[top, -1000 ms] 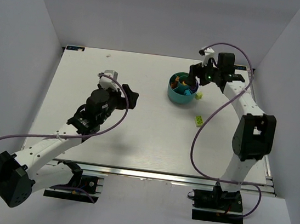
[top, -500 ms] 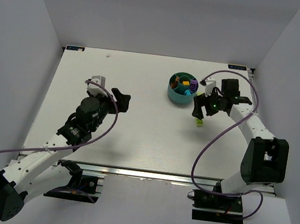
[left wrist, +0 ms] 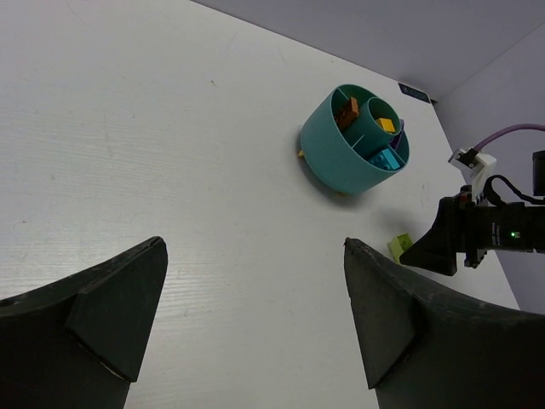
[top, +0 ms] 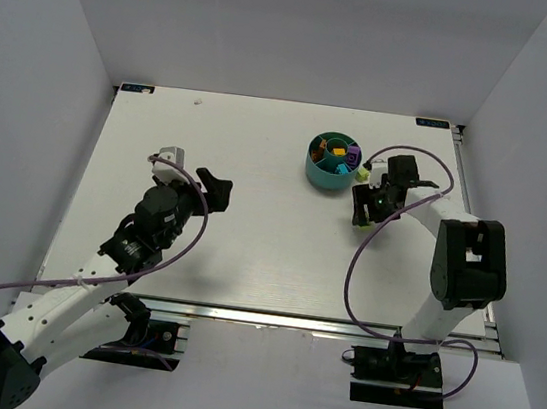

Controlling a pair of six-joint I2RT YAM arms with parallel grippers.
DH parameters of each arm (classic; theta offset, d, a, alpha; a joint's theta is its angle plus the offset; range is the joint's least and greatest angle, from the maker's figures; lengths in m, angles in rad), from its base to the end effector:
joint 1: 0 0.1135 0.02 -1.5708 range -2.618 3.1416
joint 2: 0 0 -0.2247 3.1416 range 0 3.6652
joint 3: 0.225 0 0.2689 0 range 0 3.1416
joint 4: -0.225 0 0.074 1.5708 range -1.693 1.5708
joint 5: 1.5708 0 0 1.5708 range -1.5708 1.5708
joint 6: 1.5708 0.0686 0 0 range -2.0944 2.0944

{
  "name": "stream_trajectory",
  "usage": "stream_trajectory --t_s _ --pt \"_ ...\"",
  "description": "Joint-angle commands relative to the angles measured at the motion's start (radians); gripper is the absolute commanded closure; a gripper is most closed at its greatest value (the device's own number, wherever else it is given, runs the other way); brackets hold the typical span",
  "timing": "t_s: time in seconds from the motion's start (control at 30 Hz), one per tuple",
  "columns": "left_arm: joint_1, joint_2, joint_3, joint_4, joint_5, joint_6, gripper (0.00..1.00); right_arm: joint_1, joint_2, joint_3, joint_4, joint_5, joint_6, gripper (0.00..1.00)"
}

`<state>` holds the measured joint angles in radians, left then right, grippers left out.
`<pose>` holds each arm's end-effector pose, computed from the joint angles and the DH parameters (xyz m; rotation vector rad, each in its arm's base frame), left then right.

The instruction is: Sort the legos into containers by color

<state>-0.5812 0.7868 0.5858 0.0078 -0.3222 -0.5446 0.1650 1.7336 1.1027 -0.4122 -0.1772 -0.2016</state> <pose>0.2348 -0.1282 0.2524 -0.2043 1.7730 -0.5341 0.3677 0.0735 0.1068 -0.5359 2.5480 0.2183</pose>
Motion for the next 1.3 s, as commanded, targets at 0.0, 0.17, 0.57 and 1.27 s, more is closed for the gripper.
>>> stream_trajectory --t_s 0.0,0.17,0.57,1.27 --pt "0.006 -0.018 -0.009 -0.029 -0.015 -0.02 0.07 0.01 0.021 -0.006 0.064 0.027 0.03 0.27" --pt "0.006 -0.032 -0.015 -0.029 -0.028 -0.029 0.07 0.011 0.032 -0.032 0.082 0.041 0.027 0.44" --pt "0.006 -0.021 0.002 -0.037 -0.026 -0.02 0.07 -0.012 -0.175 -0.001 0.098 -0.151 -0.119 1.0" --pt "0.006 -0.011 0.012 -0.055 -0.003 -0.046 0.07 -0.01 0.311 0.686 0.277 -0.355 0.174 1.0"
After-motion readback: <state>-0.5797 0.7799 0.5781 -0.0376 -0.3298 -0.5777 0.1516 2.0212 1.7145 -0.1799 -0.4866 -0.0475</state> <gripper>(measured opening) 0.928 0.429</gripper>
